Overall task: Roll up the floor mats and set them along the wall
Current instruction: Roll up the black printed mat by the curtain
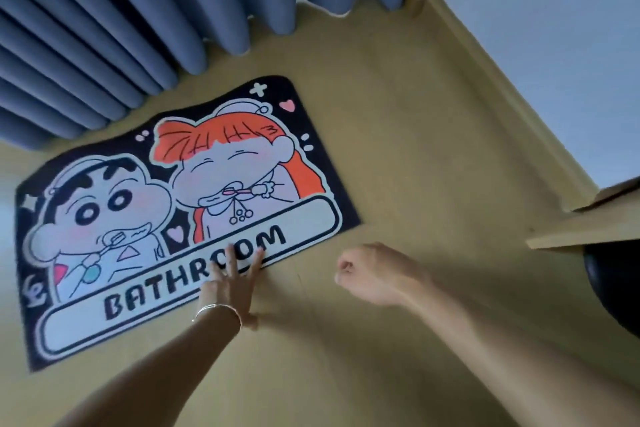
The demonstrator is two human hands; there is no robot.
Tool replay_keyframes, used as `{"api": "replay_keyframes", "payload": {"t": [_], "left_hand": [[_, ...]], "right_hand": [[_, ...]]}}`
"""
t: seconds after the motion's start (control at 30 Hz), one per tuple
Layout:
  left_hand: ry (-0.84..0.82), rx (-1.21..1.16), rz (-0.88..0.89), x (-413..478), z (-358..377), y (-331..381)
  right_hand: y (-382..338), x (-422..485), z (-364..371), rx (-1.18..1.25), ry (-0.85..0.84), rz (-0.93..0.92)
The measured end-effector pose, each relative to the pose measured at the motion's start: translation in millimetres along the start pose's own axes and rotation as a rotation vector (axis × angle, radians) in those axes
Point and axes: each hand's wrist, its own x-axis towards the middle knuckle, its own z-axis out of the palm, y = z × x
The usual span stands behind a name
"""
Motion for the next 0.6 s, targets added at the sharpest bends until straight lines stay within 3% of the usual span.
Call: {"api": "replay_keyframes", "payload": {"t": [0.2,0.3,0.43,0.6], "left_hand": [[-0.025,-0.003,0.041,2,-8,-4],[-0.053,-0.081,0.086,5,-14,-12],[-0.028,-0.241,0.108,4,-21,-31],[0.078,-0.548,-0.067,-13,-3,-20]], "right_hand": [[32,24,-33,-0.169,-0.050,0.036],[22,66,-42,-0.254,0.032,0.016],[1,123,-46,-0.113,0.228,0.178],[-11,156,-29,0.137,0.346,0.240]]}}
